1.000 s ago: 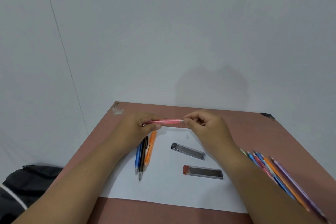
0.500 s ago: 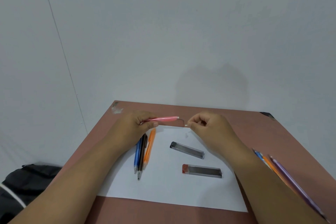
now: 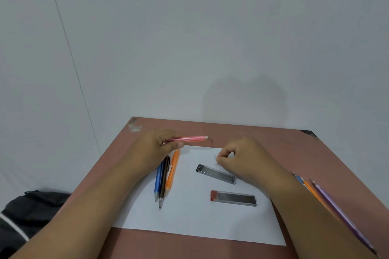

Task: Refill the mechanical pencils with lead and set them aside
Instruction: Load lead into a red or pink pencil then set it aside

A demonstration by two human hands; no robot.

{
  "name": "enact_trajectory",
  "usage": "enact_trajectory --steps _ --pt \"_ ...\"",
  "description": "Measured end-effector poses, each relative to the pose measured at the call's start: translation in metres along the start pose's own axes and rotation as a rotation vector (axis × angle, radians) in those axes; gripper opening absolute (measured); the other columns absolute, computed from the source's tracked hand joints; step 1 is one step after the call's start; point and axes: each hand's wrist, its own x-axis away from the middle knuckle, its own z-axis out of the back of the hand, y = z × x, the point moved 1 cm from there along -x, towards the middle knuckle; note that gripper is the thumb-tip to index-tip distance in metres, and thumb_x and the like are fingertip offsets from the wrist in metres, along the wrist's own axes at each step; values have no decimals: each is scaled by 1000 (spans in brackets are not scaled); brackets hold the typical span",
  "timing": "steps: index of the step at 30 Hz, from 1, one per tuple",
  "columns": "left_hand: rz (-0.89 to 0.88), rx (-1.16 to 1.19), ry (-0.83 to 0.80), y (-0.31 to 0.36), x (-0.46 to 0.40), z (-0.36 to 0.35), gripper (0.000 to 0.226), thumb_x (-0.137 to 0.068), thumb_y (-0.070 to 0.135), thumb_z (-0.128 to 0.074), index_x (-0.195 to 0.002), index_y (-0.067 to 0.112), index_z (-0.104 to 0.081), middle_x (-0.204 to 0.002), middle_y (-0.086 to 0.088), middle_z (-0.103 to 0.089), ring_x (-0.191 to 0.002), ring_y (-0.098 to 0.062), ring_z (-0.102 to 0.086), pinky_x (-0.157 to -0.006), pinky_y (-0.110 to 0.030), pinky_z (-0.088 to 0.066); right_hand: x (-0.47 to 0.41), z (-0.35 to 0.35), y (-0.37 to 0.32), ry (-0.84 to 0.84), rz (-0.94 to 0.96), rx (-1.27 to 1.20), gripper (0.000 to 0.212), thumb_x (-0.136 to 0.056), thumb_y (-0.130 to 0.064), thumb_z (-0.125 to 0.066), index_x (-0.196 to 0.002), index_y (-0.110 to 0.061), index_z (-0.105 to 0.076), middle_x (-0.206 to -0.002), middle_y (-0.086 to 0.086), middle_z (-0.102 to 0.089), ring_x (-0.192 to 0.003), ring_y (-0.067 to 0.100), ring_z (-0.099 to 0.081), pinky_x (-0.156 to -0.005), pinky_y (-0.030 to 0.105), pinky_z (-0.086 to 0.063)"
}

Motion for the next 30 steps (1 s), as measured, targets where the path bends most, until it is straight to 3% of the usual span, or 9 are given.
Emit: enact_trajectory --steps 2,5,8,13,17,22,30 --pt "2 -4 -5 0 0 0 26 -95 35 -66 -108 57 -64 -97 23 -70 -91 -7 -65 -84 -43 -56 1 3 -1 96 4 -112 14 -85 -23 -70 -73 -26 -76 -83 -18 -70 -83 2 -63 -69 24 -50" --pt "-4 4 -9 1 1 -1 22 -95 34 -67 -107 52 -67 -94 19 -71 -90 -9 -65 -84 -45 -55 2 4 -8 252 96 -274 10 -84 -29 -81 -89 -36 -77 -87 -23 -67 -80 1 -58 -67 9 -41" --pt "-9 15 -22 6 3 -2 23 -94 32 -69 -111 47 -72 -97 27 -69 -94 -4 -64 -87 -40 -54 1 -5 -13 297 173 -315 23 -83 -28 -83 -104 -36 -76 -90 -20 -66 -79 4 -58 -68 9 -41" --pt "-72 23 -37 15 4 -3 32 -92 31 -71 -110 57 -69 -102 28 -69 -99 -3 -62 -86 -33 -53 -3 -11 -19 318 195 -314 10 -87 -21 -79 -90 -30 -79 -83 -16 -66 -74 7 -57 -66 10 -39" --pt "-48 19 -3 14 4 -2 32 -91 36 -71 -102 66 -62 -100 36 -66 -100 8 -59 -85 -21 -49 -3 -6 -16 302 102 -386 12 -91 -16 -74 -86 -27 -78 -81 -14 -68 -70 1 -56 -64 8 -40" --pt "42 -34 52 7 2 -2 32 -90 50 -67 -122 46 -66 -95 24 -65 -89 6 -56 -77 -20 -46 -7 3 0 306 -83 -398 15 -96 -19 -66 -86 -23 -76 -80 -14 -70 -72 -3 -59 -63 9 -41" --pt "58 -14 20 8 4 -2 26 -89 53 -66 -113 44 -69 -95 20 -68 -91 7 -60 -81 -22 -50 -13 -4 24 212 -213 -205 25 -99 -24 -59 -77 -21 -72 -92 -12 -70 -87 10 -64 -70 24 -46"
